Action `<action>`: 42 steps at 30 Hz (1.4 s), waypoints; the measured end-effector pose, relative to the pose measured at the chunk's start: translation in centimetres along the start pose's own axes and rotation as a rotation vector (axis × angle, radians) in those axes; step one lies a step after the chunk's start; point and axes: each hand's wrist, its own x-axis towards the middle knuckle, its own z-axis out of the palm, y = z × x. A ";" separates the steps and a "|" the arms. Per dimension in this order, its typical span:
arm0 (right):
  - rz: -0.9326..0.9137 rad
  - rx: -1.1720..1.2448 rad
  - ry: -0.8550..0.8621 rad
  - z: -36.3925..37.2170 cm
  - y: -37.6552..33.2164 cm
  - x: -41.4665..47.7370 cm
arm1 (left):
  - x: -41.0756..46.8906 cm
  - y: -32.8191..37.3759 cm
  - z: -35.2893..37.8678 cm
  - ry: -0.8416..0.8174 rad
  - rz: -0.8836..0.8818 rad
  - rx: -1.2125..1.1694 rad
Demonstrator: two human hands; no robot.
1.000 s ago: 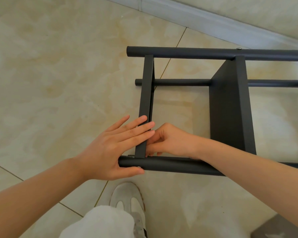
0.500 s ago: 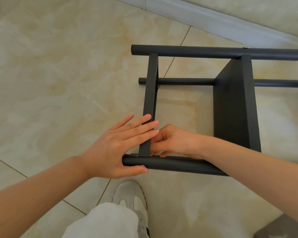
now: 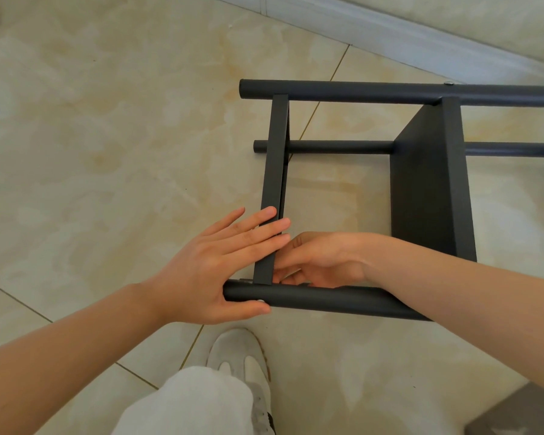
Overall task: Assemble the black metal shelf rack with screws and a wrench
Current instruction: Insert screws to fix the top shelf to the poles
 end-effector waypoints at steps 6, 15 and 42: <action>0.055 -0.048 -0.027 -0.2 -0.3 0.0 | 0.0 0.1 0.0 -0.001 -0.002 0.000; 0.039 -0.072 -0.048 -0.3 -0.5 0.4 | 0.0 0.1 0.0 -0.001 0.001 0.000; -0.036 -0.157 -0.090 -1.2 -1.1 0.9 | 0.2 0.3 -0.1 0.002 -0.009 -0.006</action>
